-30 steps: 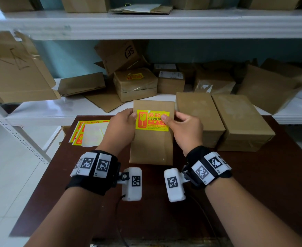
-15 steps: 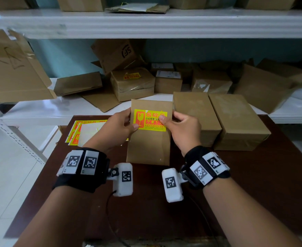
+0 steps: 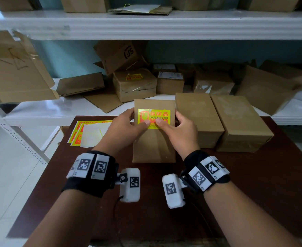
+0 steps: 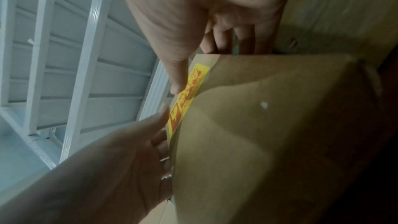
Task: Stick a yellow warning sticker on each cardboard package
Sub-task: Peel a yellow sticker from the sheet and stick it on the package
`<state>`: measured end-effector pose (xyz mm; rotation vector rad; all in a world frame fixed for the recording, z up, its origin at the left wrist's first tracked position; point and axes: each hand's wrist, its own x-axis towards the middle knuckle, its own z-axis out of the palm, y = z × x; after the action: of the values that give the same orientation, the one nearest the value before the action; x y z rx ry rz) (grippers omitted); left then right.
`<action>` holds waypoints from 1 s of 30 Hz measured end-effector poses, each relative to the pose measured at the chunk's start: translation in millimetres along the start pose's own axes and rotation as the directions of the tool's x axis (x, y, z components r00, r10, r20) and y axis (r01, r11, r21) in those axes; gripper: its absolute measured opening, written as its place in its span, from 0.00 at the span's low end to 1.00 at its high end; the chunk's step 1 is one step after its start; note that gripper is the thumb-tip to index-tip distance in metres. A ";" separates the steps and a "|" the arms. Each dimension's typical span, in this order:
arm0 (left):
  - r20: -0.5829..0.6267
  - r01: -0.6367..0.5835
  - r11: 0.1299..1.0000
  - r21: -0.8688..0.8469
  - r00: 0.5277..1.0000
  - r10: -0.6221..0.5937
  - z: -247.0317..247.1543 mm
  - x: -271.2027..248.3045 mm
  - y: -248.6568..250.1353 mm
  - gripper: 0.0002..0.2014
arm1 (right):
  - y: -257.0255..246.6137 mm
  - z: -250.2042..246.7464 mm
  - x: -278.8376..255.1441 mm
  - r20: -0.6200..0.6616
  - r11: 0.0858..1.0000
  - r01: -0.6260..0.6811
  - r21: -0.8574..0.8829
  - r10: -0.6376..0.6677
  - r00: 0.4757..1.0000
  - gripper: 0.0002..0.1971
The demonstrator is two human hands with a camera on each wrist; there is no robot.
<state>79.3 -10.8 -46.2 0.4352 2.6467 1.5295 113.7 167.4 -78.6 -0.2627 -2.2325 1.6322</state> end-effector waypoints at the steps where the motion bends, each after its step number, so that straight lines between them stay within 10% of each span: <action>1: -0.039 -0.004 1.000 0.030 0.999 0.006 2.9 0.0 0.8 0.24 | -0.4 2.1 -1.0 0.001 1.000 0.007 -0.008 -0.007 1.000 0.20; 9: -0.053 0.004 1.000 -0.016 0.999 -0.005 -0.1 1.7 -5.6 0.19 | 0.1 0.6 0.2 0.038 0.994 0.046 -0.094 -0.043 0.998 0.19; 16: 0.057 0.038 0.999 -0.039 0.998 -0.035 -9.9 1.9 -12.3 0.21 | 10.0 2.6 8.8 0.096 0.996 0.022 -0.082 -0.014 0.995 0.36; 30: 0.171 0.096 0.974 -0.207 0.983 -0.061 -19.5 7.4 -16.0 0.37 | -9.7 -17.8 6.2 0.249 0.993 -0.100 0.068 0.080 0.965 0.25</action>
<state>65.2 -32.8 -49.3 0.4156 2.3174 1.6544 115.6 182.2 -63.6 -0.1483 -2.3571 1.8893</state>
